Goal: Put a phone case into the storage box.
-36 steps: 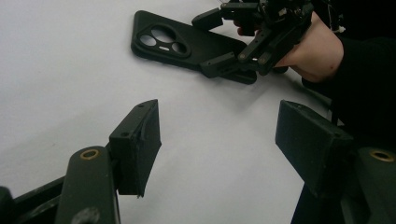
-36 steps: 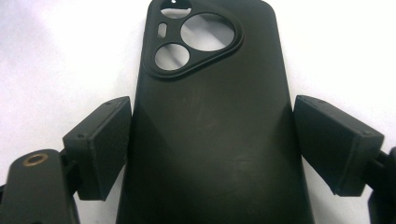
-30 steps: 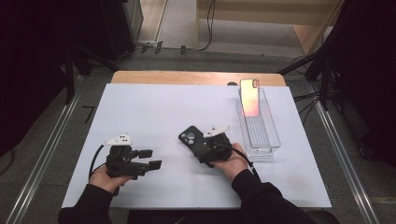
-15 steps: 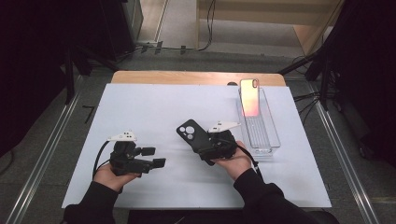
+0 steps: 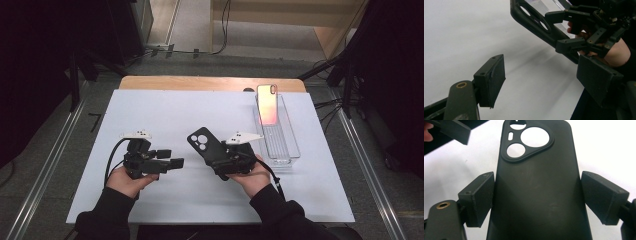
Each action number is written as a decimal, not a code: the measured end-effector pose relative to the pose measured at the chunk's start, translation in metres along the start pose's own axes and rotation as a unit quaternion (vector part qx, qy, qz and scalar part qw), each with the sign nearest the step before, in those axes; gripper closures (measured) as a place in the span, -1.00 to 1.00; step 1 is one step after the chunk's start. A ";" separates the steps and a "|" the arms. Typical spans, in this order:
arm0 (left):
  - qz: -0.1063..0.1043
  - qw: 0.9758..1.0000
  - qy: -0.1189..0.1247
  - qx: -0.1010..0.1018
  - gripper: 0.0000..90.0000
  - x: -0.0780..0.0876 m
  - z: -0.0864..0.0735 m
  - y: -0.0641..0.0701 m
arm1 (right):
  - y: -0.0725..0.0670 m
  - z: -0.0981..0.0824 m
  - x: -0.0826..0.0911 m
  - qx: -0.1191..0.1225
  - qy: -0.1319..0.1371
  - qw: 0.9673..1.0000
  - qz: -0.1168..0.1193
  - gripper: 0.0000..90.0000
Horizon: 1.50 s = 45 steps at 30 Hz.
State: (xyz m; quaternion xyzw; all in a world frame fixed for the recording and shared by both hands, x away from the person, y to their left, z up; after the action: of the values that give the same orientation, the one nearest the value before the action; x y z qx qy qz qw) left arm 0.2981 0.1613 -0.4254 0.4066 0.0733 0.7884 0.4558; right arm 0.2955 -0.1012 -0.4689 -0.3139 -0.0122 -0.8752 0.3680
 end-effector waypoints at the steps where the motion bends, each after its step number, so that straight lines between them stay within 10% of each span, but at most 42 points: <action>1: 0.004 1.000 0.000 0.001 -0.50 -0.001 0.002 0.000 | -0.001 0.000 0.000 -0.004 0.002 1.000 0.000 -0.70; 31: 0.060 0.997 0.011 0.045 -0.49 -0.039 0.050 -0.012 | -0.020 0.001 -0.014 -0.069 0.053 0.996 0.005 -0.70; 40: 0.045 0.994 0.018 0.098 -0.05 -0.048 0.054 -0.013 | -0.026 0.003 -0.018 -0.073 0.078 0.994 0.014 -0.70; 45: 0.005 0.992 0.044 0.120 0.52 -0.048 0.053 -0.011 | -0.027 0.003 -0.018 -0.070 0.088 0.993 0.017 -0.71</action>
State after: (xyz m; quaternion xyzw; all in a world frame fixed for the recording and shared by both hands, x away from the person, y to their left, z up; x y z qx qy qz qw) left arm 0.3552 0.1167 -0.4228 0.4240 0.1853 0.7933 0.3957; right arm 0.2892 -0.0693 -0.4714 -0.2605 0.0873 -0.8919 0.3592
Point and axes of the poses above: each handheld gripper's, and its own axes: x roughly backward along the jaws, z roughly out of its top, y roughly to its right, the point moved 2 cm from there along -x, roughly forward along the jaws, and after that the axes turned 1 degree about -z, right-handed, at the moved point
